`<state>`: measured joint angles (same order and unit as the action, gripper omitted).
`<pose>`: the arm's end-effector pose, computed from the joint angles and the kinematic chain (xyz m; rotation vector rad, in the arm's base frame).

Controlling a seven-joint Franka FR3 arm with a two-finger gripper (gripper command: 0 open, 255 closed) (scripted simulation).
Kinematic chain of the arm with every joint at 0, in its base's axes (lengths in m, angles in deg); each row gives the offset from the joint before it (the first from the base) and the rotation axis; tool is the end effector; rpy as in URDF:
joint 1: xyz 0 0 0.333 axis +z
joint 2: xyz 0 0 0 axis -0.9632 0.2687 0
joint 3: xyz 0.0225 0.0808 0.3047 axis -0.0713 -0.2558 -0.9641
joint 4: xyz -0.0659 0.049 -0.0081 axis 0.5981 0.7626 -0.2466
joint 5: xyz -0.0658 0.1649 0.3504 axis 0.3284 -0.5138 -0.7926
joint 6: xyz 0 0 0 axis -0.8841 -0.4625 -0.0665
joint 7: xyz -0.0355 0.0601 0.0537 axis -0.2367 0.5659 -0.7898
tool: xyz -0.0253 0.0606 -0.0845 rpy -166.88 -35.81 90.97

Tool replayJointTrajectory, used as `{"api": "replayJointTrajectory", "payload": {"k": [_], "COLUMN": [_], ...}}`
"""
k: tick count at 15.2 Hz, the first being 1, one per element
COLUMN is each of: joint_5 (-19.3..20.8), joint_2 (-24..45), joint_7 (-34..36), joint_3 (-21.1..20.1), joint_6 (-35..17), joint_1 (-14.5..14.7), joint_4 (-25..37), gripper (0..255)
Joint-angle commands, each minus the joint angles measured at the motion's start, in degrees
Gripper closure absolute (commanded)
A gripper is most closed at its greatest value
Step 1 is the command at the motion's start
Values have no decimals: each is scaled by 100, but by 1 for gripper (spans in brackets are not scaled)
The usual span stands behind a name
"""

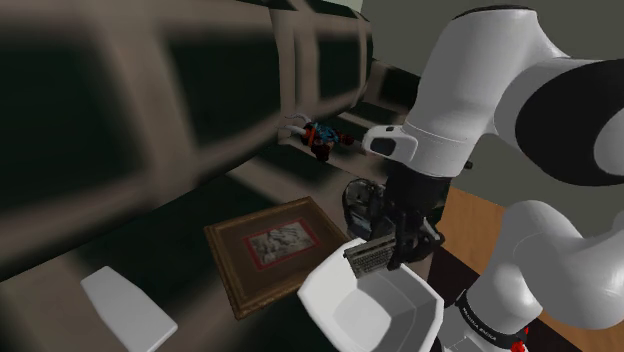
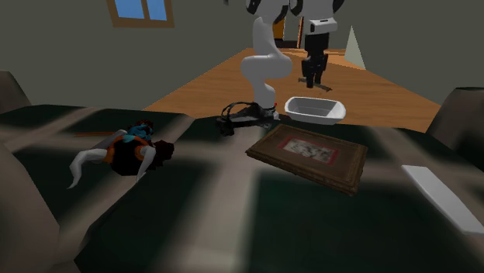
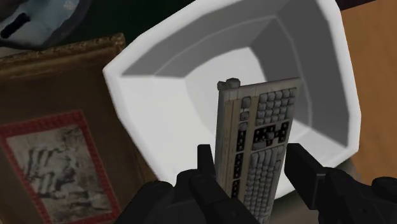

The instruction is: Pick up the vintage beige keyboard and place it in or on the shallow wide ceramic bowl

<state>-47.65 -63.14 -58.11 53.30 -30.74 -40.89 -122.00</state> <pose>0.1872 0.2530 0.4842 -2.4297 -1.8196 -0.0324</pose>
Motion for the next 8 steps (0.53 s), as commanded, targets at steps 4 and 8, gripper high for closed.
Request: {"api": "replayJointTrajectory", "payload": {"k": [4,8], "joint_5": [-246,-333], "joint_2": [-216,-160], "joint_7": [237,198], "joint_3": [-259,-338], "joint_6": [-140,-466], "joint_1": [199,232], "joint_4": [-312,-586], "gripper": [255,255]}}
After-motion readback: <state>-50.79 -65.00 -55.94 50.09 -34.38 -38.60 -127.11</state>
